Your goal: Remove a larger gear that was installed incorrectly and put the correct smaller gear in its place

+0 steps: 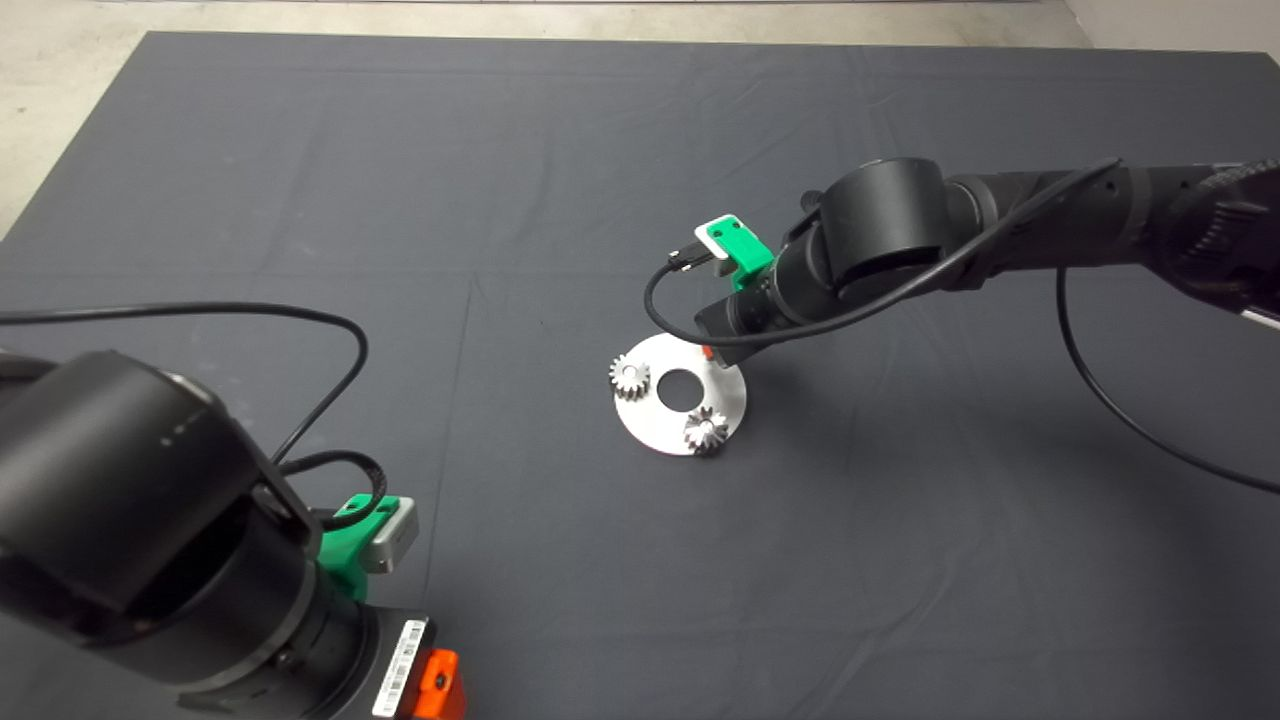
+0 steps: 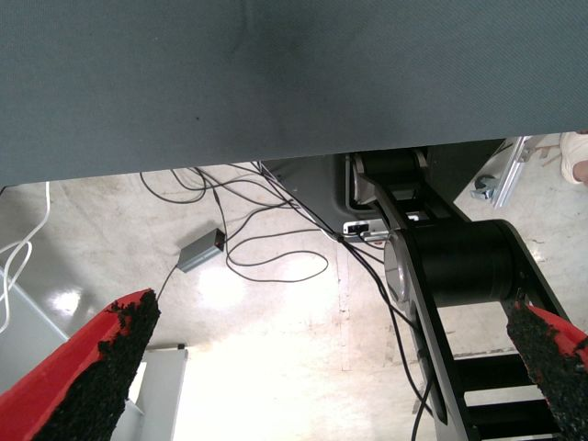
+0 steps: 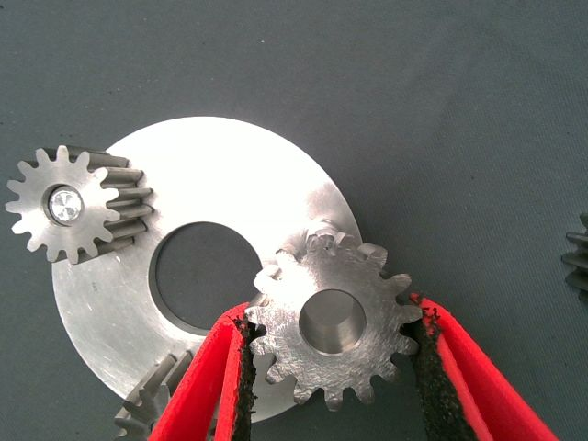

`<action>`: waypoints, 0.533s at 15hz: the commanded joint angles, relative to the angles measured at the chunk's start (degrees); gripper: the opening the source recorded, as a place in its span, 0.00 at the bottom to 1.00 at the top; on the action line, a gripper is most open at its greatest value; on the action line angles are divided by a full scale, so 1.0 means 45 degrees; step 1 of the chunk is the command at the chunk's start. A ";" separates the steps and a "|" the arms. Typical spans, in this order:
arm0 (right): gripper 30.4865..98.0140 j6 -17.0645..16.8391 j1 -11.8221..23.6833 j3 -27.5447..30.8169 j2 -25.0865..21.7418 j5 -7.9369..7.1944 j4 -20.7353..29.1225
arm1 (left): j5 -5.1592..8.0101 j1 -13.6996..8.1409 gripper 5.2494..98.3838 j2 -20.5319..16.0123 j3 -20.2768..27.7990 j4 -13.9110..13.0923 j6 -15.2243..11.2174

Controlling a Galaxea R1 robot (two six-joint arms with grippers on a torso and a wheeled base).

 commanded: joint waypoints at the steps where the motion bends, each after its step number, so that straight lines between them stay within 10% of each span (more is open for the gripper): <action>1: 0.11 -0.0059 0.0308 -0.0065 0.0163 0.0019 -0.0031 | 0.0049 -0.0145 0.99 -0.0054 0.0193 -0.0209 -0.0059; 8: 0.11 -0.0117 0.0113 -0.0481 0.0310 -0.0001 -0.0502 | 0.0049 -0.0157 0.99 -0.0034 0.0193 -0.0209 -0.0060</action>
